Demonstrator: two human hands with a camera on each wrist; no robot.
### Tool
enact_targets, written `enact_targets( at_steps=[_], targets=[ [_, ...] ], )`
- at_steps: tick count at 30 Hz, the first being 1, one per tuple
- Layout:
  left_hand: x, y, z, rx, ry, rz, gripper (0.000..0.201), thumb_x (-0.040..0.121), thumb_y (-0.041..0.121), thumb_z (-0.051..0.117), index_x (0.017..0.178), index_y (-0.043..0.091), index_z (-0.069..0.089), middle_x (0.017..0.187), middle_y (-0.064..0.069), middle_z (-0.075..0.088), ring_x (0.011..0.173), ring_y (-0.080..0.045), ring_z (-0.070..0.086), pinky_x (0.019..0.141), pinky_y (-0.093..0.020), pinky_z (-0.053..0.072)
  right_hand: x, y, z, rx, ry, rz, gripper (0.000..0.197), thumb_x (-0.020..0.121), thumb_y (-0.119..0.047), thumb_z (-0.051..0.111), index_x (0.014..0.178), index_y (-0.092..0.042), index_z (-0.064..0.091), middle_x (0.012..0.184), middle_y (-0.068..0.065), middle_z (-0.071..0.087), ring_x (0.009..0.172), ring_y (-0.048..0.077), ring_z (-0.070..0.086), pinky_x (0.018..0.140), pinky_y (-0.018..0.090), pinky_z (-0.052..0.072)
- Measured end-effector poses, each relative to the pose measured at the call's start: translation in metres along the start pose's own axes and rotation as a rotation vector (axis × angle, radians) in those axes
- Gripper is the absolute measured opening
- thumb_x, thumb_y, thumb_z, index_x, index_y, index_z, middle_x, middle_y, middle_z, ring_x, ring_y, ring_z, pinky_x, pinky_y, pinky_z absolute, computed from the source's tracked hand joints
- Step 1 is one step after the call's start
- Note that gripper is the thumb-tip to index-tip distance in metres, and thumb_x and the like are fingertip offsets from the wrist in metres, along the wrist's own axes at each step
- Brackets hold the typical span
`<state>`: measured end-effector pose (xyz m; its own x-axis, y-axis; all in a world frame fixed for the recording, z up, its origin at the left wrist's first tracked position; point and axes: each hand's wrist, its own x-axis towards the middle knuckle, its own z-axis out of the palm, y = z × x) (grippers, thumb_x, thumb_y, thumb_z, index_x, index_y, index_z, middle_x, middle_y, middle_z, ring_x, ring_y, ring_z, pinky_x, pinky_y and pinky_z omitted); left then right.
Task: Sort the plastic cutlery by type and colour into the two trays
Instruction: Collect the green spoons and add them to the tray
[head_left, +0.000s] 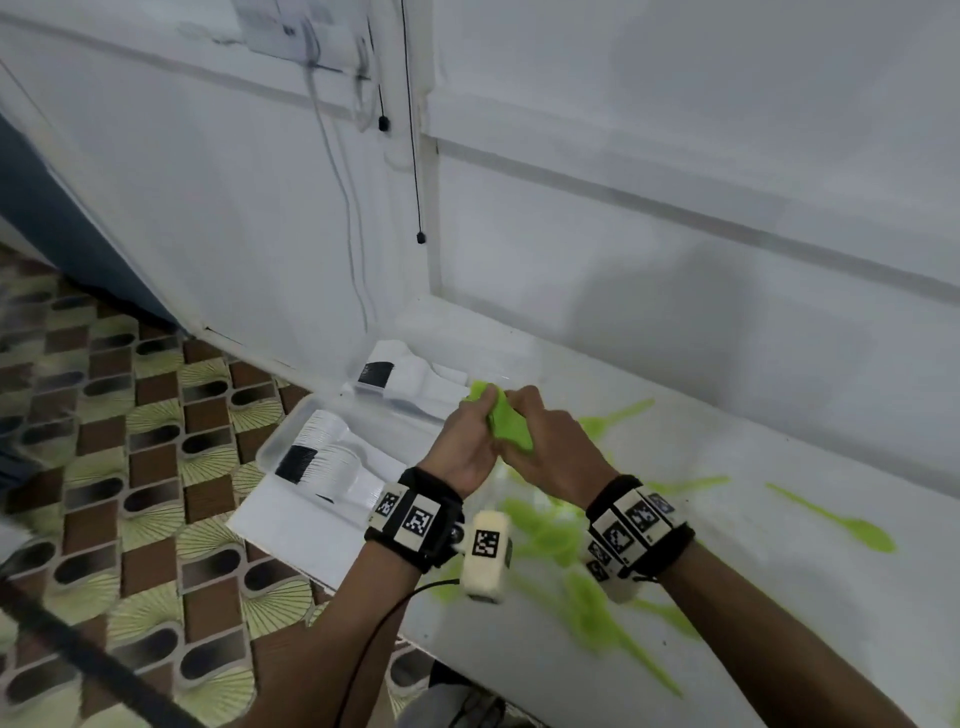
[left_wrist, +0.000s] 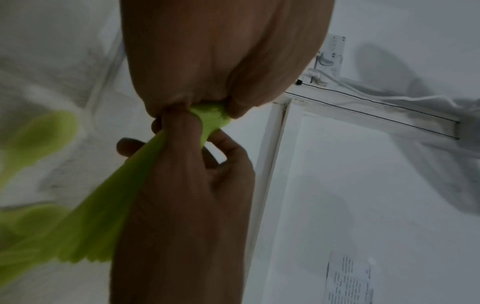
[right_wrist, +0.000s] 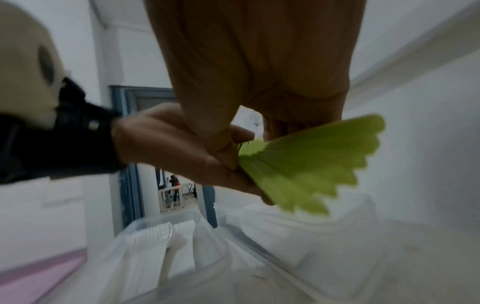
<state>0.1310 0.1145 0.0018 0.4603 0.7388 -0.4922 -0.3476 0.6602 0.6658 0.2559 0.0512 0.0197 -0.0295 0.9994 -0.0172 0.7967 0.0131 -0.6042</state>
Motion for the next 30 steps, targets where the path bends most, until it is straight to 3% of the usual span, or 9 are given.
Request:
enact_targets(
  at_steps=[3, 7, 9, 11, 15, 19, 22, 26, 30],
  targets=[
    [0.009, 0.020, -0.008, -0.012, 0.066, 0.036, 0.046, 0.109, 0.031, 0.042, 0.131, -0.008, 0.056, 0.128, -0.024, 0.066, 0.118, -0.032, 0.065, 0.097, -0.038, 0.055, 0.023, -0.026, 0.008, -0.081, 0.016, 0.013, 0.053, 0.093, -0.028, 0.064, 0.136, -0.009, 0.040, 0.113, 0.013, 0.065, 0.094, 0.039, 0.065, 0.075, 0.042, 0.048],
    [0.008, 0.065, -0.015, 0.291, 0.109, 0.152, 0.032, 0.107, 0.040, 0.044, 0.115, 0.015, 0.063, 0.116, -0.009, 0.068, 0.101, -0.016, 0.064, 0.083, -0.031, 0.050, 0.056, -0.041, 0.008, 0.048, 0.099, 0.091, 0.044, 0.090, -0.027, 0.066, 0.124, -0.010, 0.044, 0.098, 0.009, 0.068, 0.088, 0.034, 0.065, 0.068, 0.038, 0.043],
    [0.009, 0.088, -0.033, 0.645, 0.170, 0.287, 0.028, 0.099, 0.045, 0.048, 0.113, 0.023, 0.059, 0.129, -0.007, 0.061, 0.112, -0.017, 0.057, 0.089, -0.032, 0.043, 0.078, -0.036, 0.004, 0.069, 0.148, 0.158, 0.043, 0.090, -0.028, 0.065, 0.123, -0.010, 0.045, 0.093, 0.009, 0.068, 0.086, 0.034, 0.064, 0.066, 0.036, 0.038],
    [0.018, 0.102, -0.061, 1.113, 0.196, 0.397, 0.053, 0.086, 0.044, 0.058, 0.133, 0.021, 0.049, 0.141, -0.004, 0.051, 0.127, -0.022, 0.048, 0.103, -0.039, 0.040, 0.100, -0.028, 0.002, 0.020, 0.144, 0.192, 0.043, 0.090, -0.030, 0.064, 0.123, -0.010, 0.044, 0.092, 0.011, 0.066, 0.087, 0.037, 0.063, 0.067, 0.038, 0.041],
    [0.049, 0.110, -0.096, 1.968, -0.034, 0.276, 0.109, 0.081, 0.047, 0.076, 0.162, 0.024, 0.006, 0.166, -0.006, 0.020, 0.151, -0.027, 0.020, 0.120, -0.048, 0.026, 0.135, -0.014, 0.008, -0.100, -0.006, 0.190, 0.045, 0.088, -0.027, 0.065, 0.123, -0.007, 0.043, 0.093, 0.014, 0.063, 0.090, 0.037, 0.061, 0.068, 0.038, 0.042],
    [0.070, 0.104, -0.113, 2.054, -0.076, 0.202, 0.121, 0.077, 0.059, 0.078, 0.163, 0.020, 0.003, 0.167, -0.005, 0.015, 0.151, -0.029, 0.021, 0.120, -0.047, 0.026, 0.153, -0.005, 0.024, -0.167, -0.085, 0.155, 0.044, 0.089, -0.025, 0.063, 0.123, -0.005, 0.043, 0.094, 0.013, 0.058, 0.092, 0.039, 0.061, 0.067, 0.036, 0.036],
    [0.075, 0.099, -0.121, 2.057, -0.022, 0.269, 0.102, 0.083, 0.054, 0.075, 0.160, 0.020, 0.018, 0.160, -0.007, 0.027, 0.143, -0.029, 0.032, 0.116, -0.046, 0.031, 0.159, -0.003, 0.034, -0.238, -0.108, 0.096, 0.046, 0.092, -0.022, 0.060, 0.127, 0.000, 0.040, 0.105, 0.020, 0.062, 0.095, 0.042, 0.061, 0.069, 0.037, 0.036],
    [0.078, 0.093, -0.125, 2.101, -0.046, 0.311, 0.083, 0.088, 0.050, 0.070, 0.157, 0.031, 0.028, 0.158, -0.008, 0.027, 0.143, -0.031, 0.032, 0.116, -0.048, 0.031, 0.170, -0.005, 0.046, -0.267, -0.147, 0.056, 0.048, 0.096, -0.022, 0.057, 0.132, 0.003, 0.037, 0.113, 0.023, 0.061, 0.098, 0.042, 0.061, 0.072, 0.040, 0.040],
    [0.075, 0.090, -0.125, 2.059, -0.022, 0.318, 0.087, 0.090, 0.039, 0.071, 0.159, 0.017, 0.022, 0.157, -0.008, 0.030, 0.143, -0.030, 0.034, 0.114, -0.045, 0.036, 0.183, -0.010, 0.062, -0.324, -0.186, -0.001, 0.042, 0.095, -0.018, 0.055, 0.130, 0.000, 0.041, 0.113, 0.021, 0.061, 0.099, 0.042, 0.061, 0.078, 0.048, 0.050]
  ],
)
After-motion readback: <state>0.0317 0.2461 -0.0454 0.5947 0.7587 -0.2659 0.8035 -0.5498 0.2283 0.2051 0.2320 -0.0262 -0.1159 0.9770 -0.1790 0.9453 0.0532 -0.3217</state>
